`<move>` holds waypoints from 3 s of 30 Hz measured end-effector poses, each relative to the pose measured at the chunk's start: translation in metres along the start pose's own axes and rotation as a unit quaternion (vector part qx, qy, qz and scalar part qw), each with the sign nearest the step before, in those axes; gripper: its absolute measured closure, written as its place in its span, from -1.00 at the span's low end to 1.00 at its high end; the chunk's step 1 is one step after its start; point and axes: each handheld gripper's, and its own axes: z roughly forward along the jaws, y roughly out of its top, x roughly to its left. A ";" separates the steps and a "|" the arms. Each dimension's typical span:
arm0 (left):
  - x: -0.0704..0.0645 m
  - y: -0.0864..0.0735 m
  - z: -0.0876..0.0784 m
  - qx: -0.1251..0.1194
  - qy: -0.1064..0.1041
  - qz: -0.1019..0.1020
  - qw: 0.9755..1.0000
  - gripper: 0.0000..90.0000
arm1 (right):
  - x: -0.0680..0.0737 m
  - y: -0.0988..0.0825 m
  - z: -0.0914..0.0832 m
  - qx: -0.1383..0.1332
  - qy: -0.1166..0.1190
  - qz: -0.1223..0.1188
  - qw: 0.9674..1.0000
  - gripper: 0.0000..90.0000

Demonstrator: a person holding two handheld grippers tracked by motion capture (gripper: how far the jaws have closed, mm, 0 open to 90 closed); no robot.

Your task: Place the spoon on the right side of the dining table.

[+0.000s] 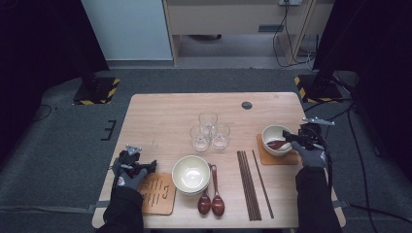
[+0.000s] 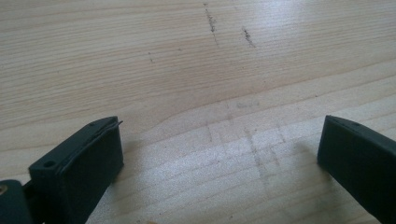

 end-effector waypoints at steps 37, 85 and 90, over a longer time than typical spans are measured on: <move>-0.001 0.000 0.000 0.000 0.000 -0.001 1.000 -1.00 | 0.008 -0.023 -0.040 0.016 0.020 -0.021 0.999 -0.30; -0.001 0.000 0.000 0.000 0.000 -0.001 1.000 -1.00 | 0.027 -0.036 -0.062 0.006 0.061 -0.041 0.997 -0.35; -0.001 0.000 0.000 0.000 0.000 -0.002 1.000 -1.00 | 0.023 -0.039 -0.059 0.016 0.058 -0.039 0.997 -0.35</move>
